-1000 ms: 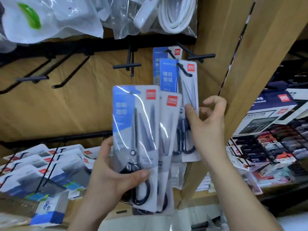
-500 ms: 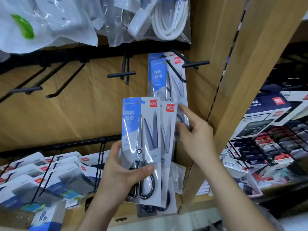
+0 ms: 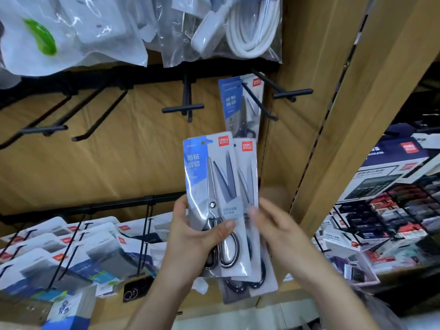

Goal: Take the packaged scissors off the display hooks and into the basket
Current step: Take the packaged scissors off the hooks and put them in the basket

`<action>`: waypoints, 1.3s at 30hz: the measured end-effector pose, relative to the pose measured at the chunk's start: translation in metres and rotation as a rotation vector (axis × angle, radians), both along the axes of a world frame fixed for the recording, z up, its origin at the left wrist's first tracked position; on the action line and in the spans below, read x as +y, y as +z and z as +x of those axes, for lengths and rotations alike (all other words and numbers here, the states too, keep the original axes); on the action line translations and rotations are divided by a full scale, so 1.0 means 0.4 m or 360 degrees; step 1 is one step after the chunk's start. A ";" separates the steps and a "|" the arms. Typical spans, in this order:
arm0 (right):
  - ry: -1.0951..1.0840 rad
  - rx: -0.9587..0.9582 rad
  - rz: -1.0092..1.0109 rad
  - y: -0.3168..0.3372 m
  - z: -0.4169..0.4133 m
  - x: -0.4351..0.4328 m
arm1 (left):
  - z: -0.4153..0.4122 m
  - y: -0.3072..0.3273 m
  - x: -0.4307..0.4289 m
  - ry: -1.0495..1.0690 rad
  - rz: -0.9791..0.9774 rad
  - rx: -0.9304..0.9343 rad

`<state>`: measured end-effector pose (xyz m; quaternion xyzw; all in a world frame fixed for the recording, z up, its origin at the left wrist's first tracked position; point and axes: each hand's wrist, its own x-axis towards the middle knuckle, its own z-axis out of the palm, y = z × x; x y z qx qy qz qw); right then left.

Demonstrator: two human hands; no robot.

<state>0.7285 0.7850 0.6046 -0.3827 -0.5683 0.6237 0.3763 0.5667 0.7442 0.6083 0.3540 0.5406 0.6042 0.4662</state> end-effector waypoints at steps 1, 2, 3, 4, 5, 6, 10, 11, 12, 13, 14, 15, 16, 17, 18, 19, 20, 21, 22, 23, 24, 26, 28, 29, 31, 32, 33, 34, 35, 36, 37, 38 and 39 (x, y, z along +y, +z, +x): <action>-0.0017 0.0044 0.0043 -0.018 -0.005 -0.014 | 0.011 -0.002 0.004 0.0005 0.0001 -0.0011; -0.0078 0.0057 0.0106 -0.036 -0.006 -0.019 | 0.020 -0.006 0.007 0.0019 -0.0004 -0.0007; -0.0130 0.0072 0.0162 -0.046 -0.006 -0.020 | 0.029 -0.011 0.009 0.0043 -0.0006 -0.0003; -0.0170 0.0101 0.0196 -0.048 -0.004 -0.020 | 0.034 -0.016 0.011 0.0076 0.0000 -0.0016; -0.0198 0.0121 0.0205 -0.051 0.001 -0.018 | 0.039 -0.020 0.013 0.0106 0.0012 -0.0046; -0.0224 0.0140 0.0206 -0.051 0.004 -0.019 | 0.043 -0.021 0.015 0.0132 0.0029 -0.0075; -0.0308 0.0131 0.0222 -0.056 0.007 -0.034 | 0.044 -0.016 0.018 0.0254 0.0045 -0.0157; -0.0309 0.0125 0.0218 -0.059 0.008 -0.037 | 0.043 -0.014 0.017 0.0282 0.0042 -0.0168; -0.0304 0.0129 0.0212 -0.061 0.009 -0.040 | 0.040 -0.011 0.015 0.0314 0.0039 -0.0169; -0.0301 0.0135 0.0210 -0.062 0.011 -0.042 | 0.038 -0.009 0.012 0.0336 0.0036 -0.0159; -0.0300 0.0145 0.0212 -0.060 0.014 -0.045 | 0.036 -0.007 0.008 0.0338 0.0034 -0.0147; -0.0303 0.0161 0.0225 -0.056 0.017 -0.052 | 0.036 -0.005 0.003 0.0318 0.0032 -0.0141; -0.0314 0.0163 0.0258 -0.051 0.020 -0.059 | 0.037 -0.003 -0.003 0.0285 0.0035 -0.0122; -0.0332 0.0128 0.0315 -0.048 0.025 -0.065 | 0.038 -0.003 -0.010 0.0261 0.0045 -0.0072; -0.0356 0.0051 0.0390 -0.046 0.031 -0.073 | 0.037 -0.001 -0.017 0.0252 0.0065 0.0003; -0.0392 -0.0051 0.0470 -0.047 0.040 -0.079 | 0.036 0.001 -0.024 0.0256 0.0092 0.0072; -0.0437 -0.0158 0.0552 -0.048 0.052 -0.086 | 0.032 0.004 -0.032 0.0268 0.0124 0.0116; -0.0493 -0.0260 0.0630 -0.051 0.068 -0.091 | 0.029 0.010 -0.037 0.0273 0.0166 0.0139; -0.0558 -0.0355 0.0702 -0.055 0.086 -0.095 | 0.025 0.017 -0.042 0.0272 0.0211 0.0156; -0.0631 -0.0433 0.0765 -0.055 0.101 -0.098 | 0.021 0.025 -0.046 0.0252 0.0254 0.0172; -0.0706 -0.0498 0.0819 -0.054 0.115 -0.100 | 0.019 0.033 -0.050 0.0220 0.0294 0.0194; -0.0851 -0.0608 0.0966 -0.040 0.132 -0.104 | 0.021 0.048 -0.054 0.0167 0.0367 0.0238; -0.0958 -0.0656 0.1151 -0.020 0.140 -0.106 | 0.029 0.059 -0.050 0.0114 0.0432 0.0270; -0.1002 -0.0642 0.1238 -0.015 0.143 -0.106 | 0.036 0.063 -0.046 0.0078 0.0454 0.0269; -0.1068 -0.0560 0.1345 -0.014 0.149 -0.107 | 0.050 0.066 -0.031 0.0021 0.0467 0.0259; -0.1099 -0.0543 0.1384 -0.015 0.152 -0.108 | 0.057 0.067 -0.021 0.0002 0.0465 0.0255; -0.1122 -0.0536 0.1407 -0.016 0.155 -0.109 | 0.063 0.068 -0.011 -0.0018 0.0455 0.0241; -0.1139 -0.0537 0.1414 -0.016 0.156 -0.109 | 0.069 0.068 -0.001 -0.0040 0.0443 0.0216; -0.1152 -0.0544 0.1418 -0.016 0.157 -0.110 | 0.073 0.067 0.009 -0.0064 0.0430 0.0183; -0.1161 -0.0559 0.1425 -0.014 0.157 -0.111 | 0.079 0.067 0.017 -0.0079 0.0414 0.0162; -0.1171 -0.0575 0.1430 -0.011 0.157 -0.112 | 0.085 0.067 0.024 -0.0080 0.0396 0.0155; -0.1184 -0.0588 0.1426 -0.008 0.157 -0.113 | 0.092 0.067 0.028 -0.0070 0.0382 0.0158; -0.1198 -0.0595 0.1421 -0.007 0.158 -0.112 | 0.098 0.067 0.031 -0.0047 0.0373 0.0163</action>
